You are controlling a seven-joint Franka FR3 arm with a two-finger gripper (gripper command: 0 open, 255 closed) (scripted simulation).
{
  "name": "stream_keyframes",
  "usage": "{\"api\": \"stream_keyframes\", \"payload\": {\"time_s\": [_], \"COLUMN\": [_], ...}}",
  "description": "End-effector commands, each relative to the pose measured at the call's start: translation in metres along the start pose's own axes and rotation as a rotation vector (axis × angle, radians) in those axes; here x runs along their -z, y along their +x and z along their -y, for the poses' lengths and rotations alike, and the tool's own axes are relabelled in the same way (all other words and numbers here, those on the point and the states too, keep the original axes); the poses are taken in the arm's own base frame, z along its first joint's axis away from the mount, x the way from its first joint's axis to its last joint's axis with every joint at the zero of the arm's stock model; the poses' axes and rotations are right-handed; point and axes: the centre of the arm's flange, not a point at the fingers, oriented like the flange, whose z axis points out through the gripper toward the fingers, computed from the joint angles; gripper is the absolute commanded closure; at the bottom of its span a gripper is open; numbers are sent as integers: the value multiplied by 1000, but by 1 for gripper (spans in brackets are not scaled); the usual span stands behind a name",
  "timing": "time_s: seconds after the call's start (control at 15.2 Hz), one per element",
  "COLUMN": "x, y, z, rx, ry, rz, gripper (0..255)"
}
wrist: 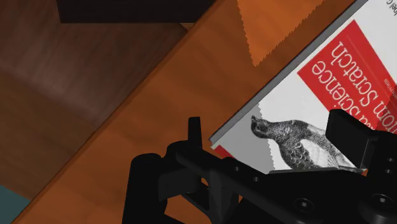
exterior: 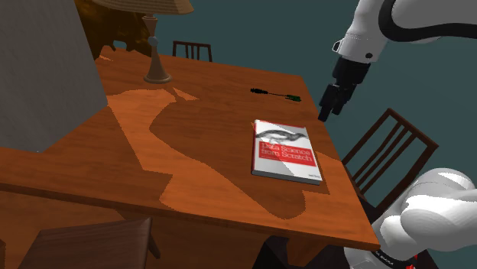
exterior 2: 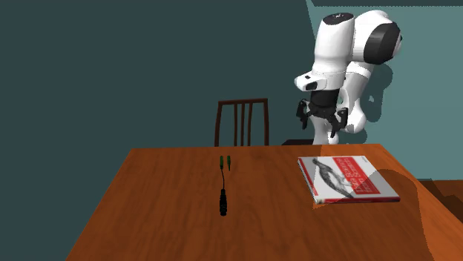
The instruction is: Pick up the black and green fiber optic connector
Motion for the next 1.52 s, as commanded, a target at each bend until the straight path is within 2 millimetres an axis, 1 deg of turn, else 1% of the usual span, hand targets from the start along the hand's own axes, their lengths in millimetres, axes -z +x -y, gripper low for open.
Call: {"api": "stream_keyframes", "payload": {"time_s": [0.0,0.4,0.73,1.12,1.45], "x": [0,-10,-17,-23,-26], "y": [0,54,105,172,231], "z": [0,-51,-88,-122,-143], "rx": [0,150,275,425,550], "ry": [0,3,6,9,12], "rz": [0,-39,-71,-110,-142], "gripper": [0,0,0,0,0]}}
